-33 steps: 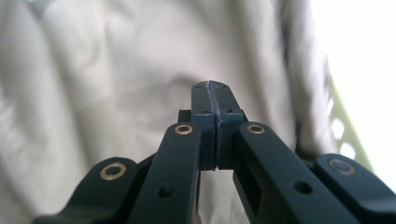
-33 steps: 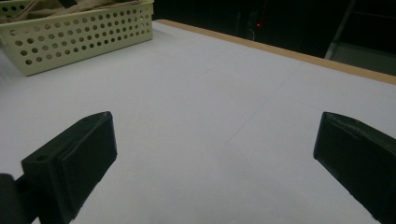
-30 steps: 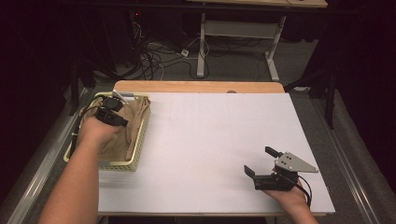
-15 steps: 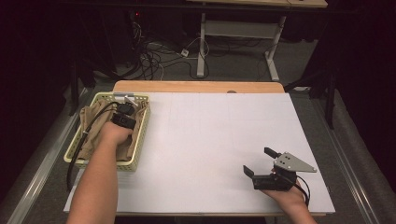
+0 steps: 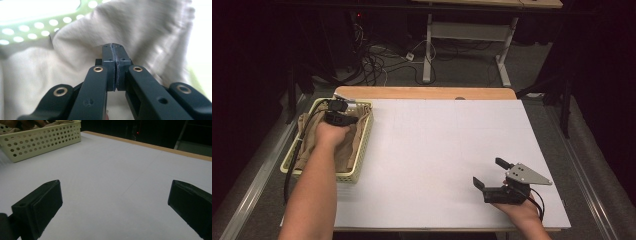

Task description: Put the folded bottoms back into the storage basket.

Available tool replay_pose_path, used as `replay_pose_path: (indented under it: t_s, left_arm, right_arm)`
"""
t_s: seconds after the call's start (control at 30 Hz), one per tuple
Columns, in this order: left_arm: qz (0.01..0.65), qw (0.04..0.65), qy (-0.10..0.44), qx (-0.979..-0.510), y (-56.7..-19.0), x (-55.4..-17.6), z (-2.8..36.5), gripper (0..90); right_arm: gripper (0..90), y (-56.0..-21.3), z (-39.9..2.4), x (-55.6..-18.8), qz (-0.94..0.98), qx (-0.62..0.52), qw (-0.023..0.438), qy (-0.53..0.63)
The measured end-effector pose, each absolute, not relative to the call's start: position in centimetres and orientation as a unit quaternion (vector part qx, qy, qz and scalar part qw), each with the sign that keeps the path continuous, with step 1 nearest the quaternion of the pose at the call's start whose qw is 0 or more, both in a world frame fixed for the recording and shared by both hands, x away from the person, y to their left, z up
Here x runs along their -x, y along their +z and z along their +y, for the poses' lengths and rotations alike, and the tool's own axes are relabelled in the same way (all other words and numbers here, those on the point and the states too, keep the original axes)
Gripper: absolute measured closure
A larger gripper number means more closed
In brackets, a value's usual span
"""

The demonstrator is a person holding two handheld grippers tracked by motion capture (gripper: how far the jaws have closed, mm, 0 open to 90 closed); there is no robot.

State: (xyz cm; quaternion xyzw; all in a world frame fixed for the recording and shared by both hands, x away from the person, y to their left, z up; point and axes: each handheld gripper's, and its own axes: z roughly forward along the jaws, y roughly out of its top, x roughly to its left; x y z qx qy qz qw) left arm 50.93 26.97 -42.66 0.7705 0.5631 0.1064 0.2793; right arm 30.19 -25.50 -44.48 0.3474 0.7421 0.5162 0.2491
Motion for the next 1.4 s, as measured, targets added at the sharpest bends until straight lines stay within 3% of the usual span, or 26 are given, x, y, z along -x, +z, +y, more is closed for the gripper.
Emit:
replay_pose_path:
  t_s: [0.2,0.43,0.7,0.87,1.27,1.4]
  left_arm:
    - [0.569,0.268,0.063,-0.775,-46.0,-52.7,25.8,86.8]
    - [0.565,0.254,0.086,-0.780,-43.8,-50.9,26.6,86.8]
    - [0.564,0.221,0.074,-0.792,-42.2,-46.9,26.9,86.6]
    - [0.572,0.174,0.053,-0.799,-41.6,-44.8,27.0,77.1]
    - [0.596,0.091,-0.001,-0.798,-41.1,-41.7,26.9,38.0]
    - [0.600,0.084,-0.011,-0.796,-40.9,-41.0,27.0,35.3]
  right_arm:
    - [0.3,-44.9,-25.6,-30.5,0.745,-0.353,0.244,0.510]
    - [0.3,-44.9,-25.5,-30.9,0.756,-0.347,0.246,0.497]
    - [0.2,-44.8,-26.8,-30.5,0.760,-0.343,0.264,0.484]
    - [0.2,-45.1,-27.9,-29.9,0.748,-0.342,0.269,0.501]
    - [0.3,-44.7,-29.1,-29.1,0.740,-0.326,0.272,0.522]
    - [0.3,-44.6,-28.9,-28.8,0.740,-0.322,0.272,0.524]
